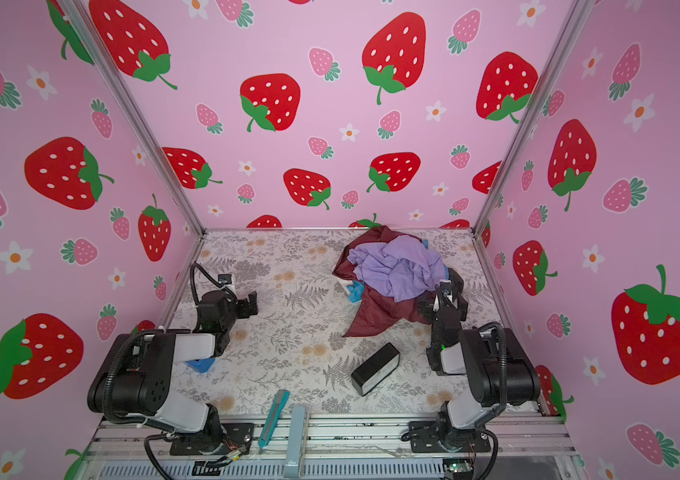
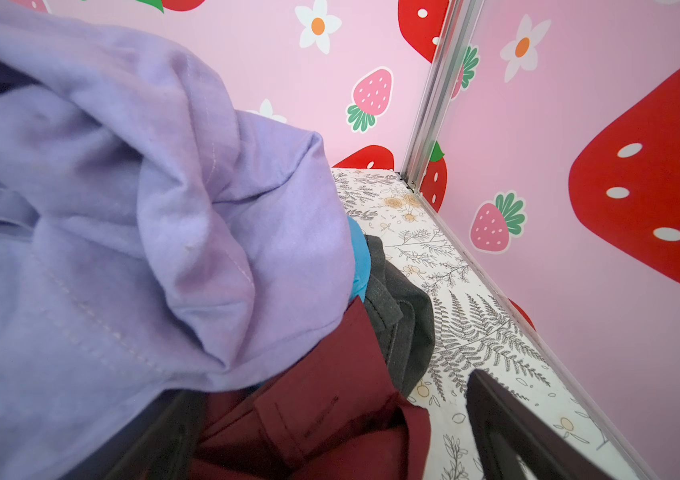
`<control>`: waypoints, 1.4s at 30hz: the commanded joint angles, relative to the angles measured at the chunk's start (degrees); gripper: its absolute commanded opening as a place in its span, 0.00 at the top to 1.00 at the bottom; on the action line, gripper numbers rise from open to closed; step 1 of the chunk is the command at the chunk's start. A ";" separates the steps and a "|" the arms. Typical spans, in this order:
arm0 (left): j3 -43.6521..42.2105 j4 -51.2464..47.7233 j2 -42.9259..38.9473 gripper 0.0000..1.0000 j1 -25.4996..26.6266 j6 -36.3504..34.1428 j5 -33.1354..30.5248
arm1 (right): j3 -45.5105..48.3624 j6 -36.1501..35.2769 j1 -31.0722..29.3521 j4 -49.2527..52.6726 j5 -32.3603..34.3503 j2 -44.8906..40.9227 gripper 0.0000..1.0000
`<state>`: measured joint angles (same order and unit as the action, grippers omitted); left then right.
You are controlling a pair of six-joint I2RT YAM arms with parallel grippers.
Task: Pick out a specific cloth from the pile
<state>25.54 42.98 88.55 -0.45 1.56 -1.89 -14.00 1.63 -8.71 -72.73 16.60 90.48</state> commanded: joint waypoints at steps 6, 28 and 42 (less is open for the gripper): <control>1.51 -1.12 -0.84 0.01 -0.11 0.50 0.01 | -2.17 1.34 -0.46 4.27 5.40 -3.27 0.00; 25.19 -48.03 -26.13 0.01 0.63 11.84 61.98 | -25.58 14.25 -5.19 68.93 3.85 -24.32 0.00; 22.55 -60.05 -28.08 0.01 10.78 0.58 61.85 | -41.63 14.76 -25.32 87.36 2.25 -16.79 0.15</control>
<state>47.44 -13.32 59.79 9.63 5.74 58.08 -53.56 14.55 -32.38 7.70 20.10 71.22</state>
